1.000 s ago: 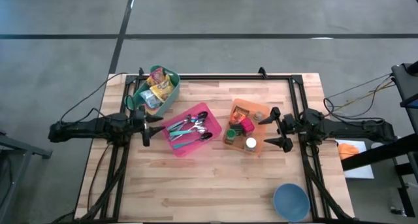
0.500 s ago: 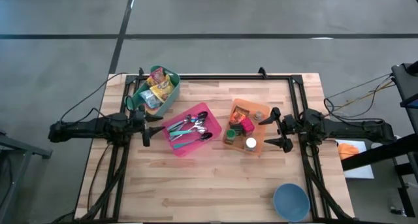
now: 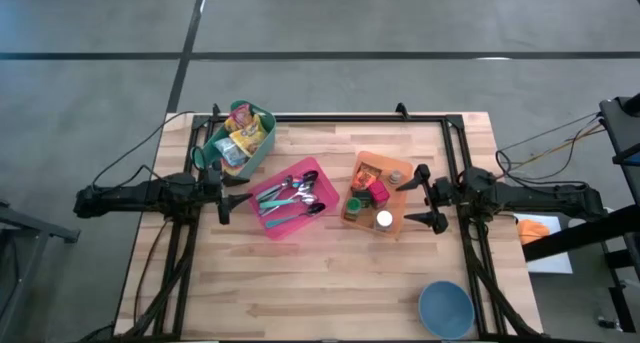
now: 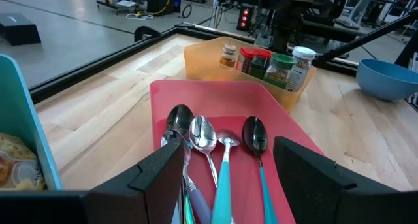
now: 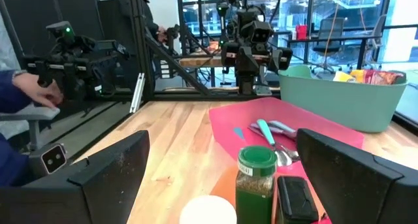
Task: Pick & Place Food Item
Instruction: Return to Home Position
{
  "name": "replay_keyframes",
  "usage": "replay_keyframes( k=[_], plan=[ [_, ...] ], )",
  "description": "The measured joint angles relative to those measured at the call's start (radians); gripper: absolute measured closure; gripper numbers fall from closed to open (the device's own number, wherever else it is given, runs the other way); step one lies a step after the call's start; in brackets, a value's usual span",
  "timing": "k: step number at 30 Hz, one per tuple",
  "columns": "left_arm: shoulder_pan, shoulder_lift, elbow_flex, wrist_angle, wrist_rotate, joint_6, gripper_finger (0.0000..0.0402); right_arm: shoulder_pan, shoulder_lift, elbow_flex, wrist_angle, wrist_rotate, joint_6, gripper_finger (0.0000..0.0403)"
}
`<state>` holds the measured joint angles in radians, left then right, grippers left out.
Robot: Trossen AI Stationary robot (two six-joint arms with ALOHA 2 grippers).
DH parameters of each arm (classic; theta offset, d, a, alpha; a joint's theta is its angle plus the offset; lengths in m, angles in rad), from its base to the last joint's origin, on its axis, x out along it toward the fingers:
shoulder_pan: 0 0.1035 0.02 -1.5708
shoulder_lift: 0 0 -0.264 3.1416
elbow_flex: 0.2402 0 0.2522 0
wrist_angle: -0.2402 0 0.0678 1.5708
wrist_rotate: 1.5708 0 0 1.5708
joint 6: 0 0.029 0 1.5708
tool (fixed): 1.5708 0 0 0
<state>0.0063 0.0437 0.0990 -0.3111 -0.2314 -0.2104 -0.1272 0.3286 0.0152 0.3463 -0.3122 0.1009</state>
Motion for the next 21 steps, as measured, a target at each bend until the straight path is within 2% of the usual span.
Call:
replay_keyframes(
  k=[21],
  plan=[
    [0.0, 0.0, 0.0, 0.0, 0.0, 0.0, 0.0165, 0.0, 0.001, -0.006, -0.021, -0.002, 0.004, 0.0021]
  ],
)
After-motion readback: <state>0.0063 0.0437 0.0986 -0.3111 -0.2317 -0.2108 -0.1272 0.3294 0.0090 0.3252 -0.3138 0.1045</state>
